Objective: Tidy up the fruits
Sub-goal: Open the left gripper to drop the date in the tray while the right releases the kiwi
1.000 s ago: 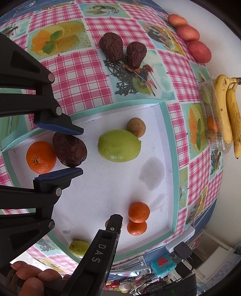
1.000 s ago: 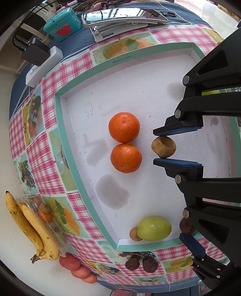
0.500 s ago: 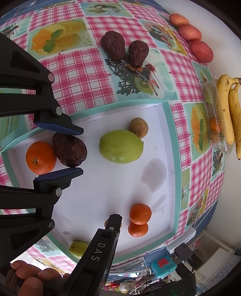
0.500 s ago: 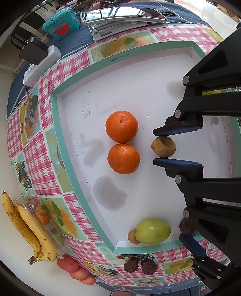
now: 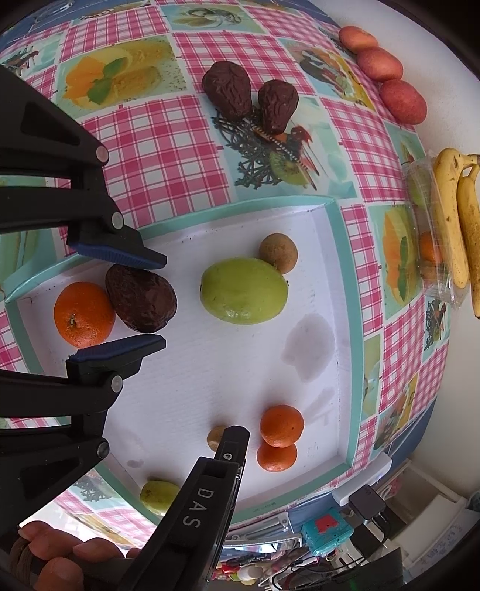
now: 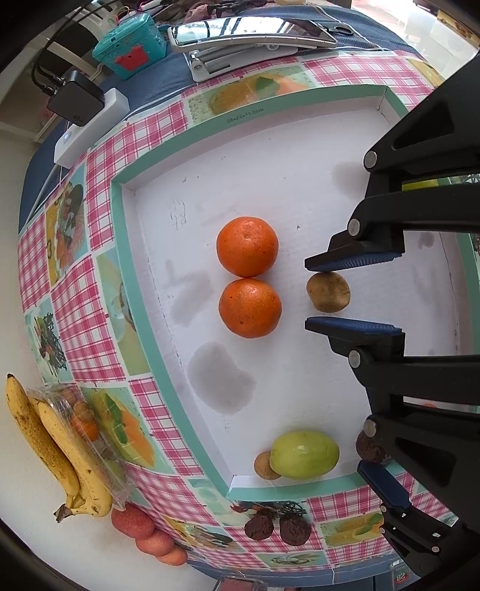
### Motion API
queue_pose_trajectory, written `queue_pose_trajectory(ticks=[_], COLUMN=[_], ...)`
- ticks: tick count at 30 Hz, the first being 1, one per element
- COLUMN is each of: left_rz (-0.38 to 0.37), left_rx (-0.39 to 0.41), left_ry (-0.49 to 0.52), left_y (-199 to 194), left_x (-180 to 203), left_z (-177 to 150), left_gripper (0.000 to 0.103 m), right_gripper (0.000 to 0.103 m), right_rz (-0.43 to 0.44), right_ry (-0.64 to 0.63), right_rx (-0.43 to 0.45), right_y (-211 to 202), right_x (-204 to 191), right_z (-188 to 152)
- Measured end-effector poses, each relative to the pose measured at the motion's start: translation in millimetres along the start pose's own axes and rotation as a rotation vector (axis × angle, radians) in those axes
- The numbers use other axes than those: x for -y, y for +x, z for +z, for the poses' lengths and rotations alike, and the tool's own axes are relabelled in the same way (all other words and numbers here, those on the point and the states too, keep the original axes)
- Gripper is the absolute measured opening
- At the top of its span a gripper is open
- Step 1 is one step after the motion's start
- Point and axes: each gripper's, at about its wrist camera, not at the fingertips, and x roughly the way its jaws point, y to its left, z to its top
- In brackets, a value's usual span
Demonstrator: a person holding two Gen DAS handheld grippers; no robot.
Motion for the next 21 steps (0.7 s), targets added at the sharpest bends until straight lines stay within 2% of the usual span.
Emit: queue_pose_trajectory(ticks=[4,9,11,13,17,18,19,21], left_rz=[-0.015,-0.024,-0.025,-0.016,0.024,0.036,0.050,0.080], left_rx=[0.020,0.054,0.074,0.092,0.118,0.122,0.126,0.146], left_ry=[0.002,-0.015,-0.044,-0.079,-0.190,-0.219,-0.246,-0.307], left_y=[-9.8,-24.2,-31.7,-37.0,-43.7,-44.5,-45.3,-48.6], left_x=[1.8,-4.9,-13.8,-24.4,-57.6,-66.3,-74.2,-93.3], left_z=[2.3,7.6,10.2,11.9,13.4,14.2,13.6,11.7], left_gripper=[0.047,0.049,0.056,0.060,0.064,0.065,0.068,0.075], right_gripper=[0.026,0.026,0.032,0.053,0.058,0.064,0.069,0.070], right_rz=[0.007,0.015,0.015,0.007,0.014,0.014,0.012,0.012], right_ry=[0.000,-0.002,0.000,0.000,-0.012,-0.014,-0.019,-0.034], right_rx=[0.031,0.057,0.058,0.052,0.053,0.056,0.061,0.075], right_y=[-12.0,-22.4,-23.2,-21.5,-20.4,-21.0,-21.4,-24.9], right_x=[-0.3,-0.3,-0.8,-1.4,-4.9,-6.7,-8.6,-13.9], right_z=[-0.3,0.6,1.4,1.1,-1.8,-2.4,-2.9,-4.4])
